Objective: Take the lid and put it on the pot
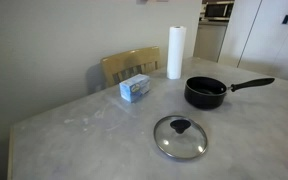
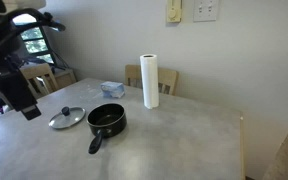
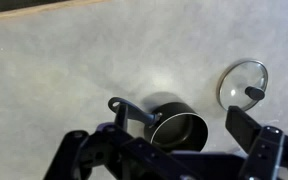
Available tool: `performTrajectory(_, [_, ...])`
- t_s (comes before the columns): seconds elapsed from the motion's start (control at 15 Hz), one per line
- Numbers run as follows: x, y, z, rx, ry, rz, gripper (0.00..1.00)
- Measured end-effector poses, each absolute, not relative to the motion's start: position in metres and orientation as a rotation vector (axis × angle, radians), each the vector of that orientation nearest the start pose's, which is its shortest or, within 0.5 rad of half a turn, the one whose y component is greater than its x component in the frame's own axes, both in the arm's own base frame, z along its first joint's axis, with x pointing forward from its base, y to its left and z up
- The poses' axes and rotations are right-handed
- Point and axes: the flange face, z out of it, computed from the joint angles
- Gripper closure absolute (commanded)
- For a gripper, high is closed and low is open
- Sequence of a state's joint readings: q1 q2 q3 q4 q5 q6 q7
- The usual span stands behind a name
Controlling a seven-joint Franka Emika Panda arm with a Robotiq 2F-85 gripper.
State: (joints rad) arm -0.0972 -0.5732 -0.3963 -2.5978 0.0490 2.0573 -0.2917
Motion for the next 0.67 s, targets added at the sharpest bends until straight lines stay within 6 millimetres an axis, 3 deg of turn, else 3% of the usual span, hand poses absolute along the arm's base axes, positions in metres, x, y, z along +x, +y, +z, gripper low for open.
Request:
performTrajectory(0.4, [0.334, -0.161, 0.422, -2.897, 0.204, -0.088, 0.0])
performTrajectory(0.67, [0.337, -0.106, 0.393, -2.914, 0.003, 0.023, 0.0])
